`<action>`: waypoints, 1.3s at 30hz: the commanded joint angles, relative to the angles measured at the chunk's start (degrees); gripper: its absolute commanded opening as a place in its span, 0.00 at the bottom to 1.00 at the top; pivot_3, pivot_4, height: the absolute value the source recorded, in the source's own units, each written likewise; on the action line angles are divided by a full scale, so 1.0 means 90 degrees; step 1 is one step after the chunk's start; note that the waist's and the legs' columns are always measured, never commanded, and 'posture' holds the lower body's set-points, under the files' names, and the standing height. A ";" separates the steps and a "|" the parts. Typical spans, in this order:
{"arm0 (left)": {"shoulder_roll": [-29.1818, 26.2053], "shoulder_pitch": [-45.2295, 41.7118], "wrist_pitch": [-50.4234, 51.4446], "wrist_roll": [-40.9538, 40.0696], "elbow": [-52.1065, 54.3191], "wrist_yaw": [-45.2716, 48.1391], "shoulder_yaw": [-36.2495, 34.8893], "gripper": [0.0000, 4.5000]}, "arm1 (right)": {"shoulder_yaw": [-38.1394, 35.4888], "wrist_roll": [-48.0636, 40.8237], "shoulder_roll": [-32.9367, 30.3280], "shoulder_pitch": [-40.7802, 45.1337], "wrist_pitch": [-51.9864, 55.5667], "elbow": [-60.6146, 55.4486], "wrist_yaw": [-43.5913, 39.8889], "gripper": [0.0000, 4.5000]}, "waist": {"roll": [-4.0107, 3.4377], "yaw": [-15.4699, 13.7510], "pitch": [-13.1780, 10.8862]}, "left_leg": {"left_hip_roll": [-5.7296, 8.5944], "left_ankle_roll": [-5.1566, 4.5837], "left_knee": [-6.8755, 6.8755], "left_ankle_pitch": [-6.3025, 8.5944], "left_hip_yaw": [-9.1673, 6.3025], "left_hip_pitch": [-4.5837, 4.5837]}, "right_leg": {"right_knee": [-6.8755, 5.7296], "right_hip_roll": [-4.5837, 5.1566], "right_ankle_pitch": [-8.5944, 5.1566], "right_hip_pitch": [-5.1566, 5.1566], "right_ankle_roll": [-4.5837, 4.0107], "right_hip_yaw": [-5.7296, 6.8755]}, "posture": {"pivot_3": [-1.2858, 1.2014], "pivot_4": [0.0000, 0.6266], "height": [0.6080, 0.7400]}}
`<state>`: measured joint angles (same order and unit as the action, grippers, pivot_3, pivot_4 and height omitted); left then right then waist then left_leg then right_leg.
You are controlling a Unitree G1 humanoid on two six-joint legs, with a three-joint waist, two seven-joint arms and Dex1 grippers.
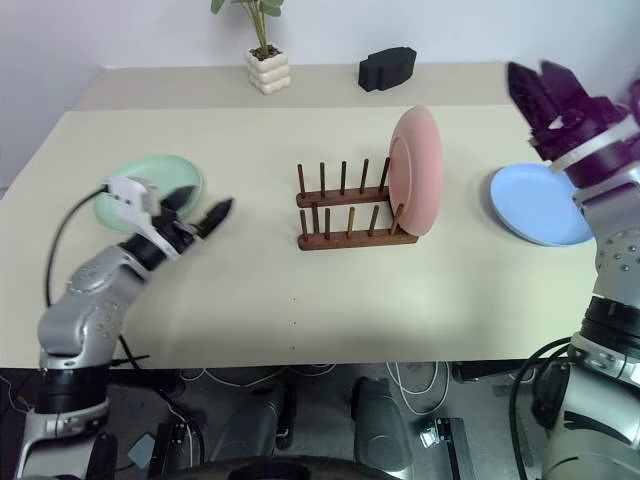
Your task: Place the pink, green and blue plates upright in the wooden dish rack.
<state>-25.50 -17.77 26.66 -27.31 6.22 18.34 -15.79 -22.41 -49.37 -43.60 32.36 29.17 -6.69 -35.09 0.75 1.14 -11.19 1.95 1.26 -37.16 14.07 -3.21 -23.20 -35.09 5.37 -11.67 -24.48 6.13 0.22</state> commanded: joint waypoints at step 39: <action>0.0270 -0.2024 0.0512 -0.0443 -0.1800 -0.1678 -0.1958 0.02 | 0.3333 0.2662 0.1226 -0.0188 -0.0698 -0.1769 -0.1021 0.79 | 0.0044 -0.0195 0.0000 | 0.0020 0.0012 -0.0014 -0.0002 -0.0016 -0.0014 | 0.0000 0.0019 0.0002 -0.0002 0.0008 0.0007 | 0.52 0.24 0.97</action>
<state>-22.57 -35.50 34.02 -29.98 -16.61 2.07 -33.61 7.60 -28.02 -32.84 29.17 25.28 -22.55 -44.86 1.15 -0.61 -11.19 2.13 1.37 -37.28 14.05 -3.36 -23.33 -35.09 5.55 -11.65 -24.50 6.21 0.28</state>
